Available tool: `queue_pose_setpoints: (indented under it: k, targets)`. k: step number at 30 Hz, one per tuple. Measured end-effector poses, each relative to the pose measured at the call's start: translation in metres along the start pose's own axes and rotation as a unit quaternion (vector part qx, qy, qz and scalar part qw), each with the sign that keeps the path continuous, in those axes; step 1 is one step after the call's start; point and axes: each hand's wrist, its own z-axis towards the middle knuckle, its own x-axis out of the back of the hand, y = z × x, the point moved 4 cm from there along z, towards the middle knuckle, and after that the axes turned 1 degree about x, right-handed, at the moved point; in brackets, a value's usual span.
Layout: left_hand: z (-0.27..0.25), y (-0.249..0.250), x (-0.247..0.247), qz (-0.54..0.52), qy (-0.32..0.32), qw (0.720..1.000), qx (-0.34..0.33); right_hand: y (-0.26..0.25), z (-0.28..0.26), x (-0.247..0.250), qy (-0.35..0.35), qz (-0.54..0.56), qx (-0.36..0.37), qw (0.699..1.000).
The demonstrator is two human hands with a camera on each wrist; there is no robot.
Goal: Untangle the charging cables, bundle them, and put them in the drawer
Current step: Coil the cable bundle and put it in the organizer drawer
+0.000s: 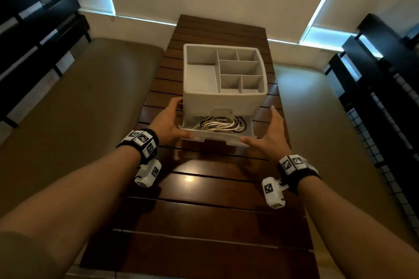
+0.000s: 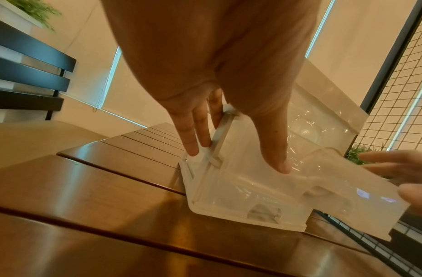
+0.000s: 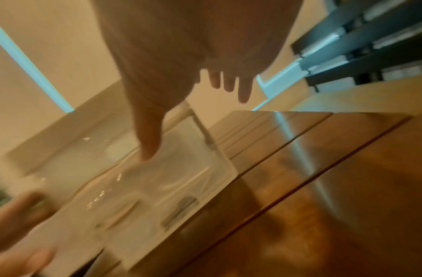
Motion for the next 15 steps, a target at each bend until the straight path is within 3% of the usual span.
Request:
queue_pose_setpoints:
  k: [2,4,9,15]
  targets:
    - [0.001,0.000,-0.001,0.007,0.002,1.000,-0.002,-0.005,0.005,-0.005,-0.136,0.070,-0.027,0.988]
    - [0.002,-0.001,-0.002,0.009,0.008,1.000,0.006,-0.017,0.007,-0.011,-0.196,0.085,-0.012,0.977]
    - [0.000,-0.004,-0.009,0.031,0.091,0.995,0.021,-0.011,0.009,-0.015,-0.062,0.074,-0.030,0.995]
    - [-0.001,-0.001,-0.010,0.018,0.104,0.994,0.018,-0.016,-0.004,-0.016,-0.031,0.064,-0.032,0.997]
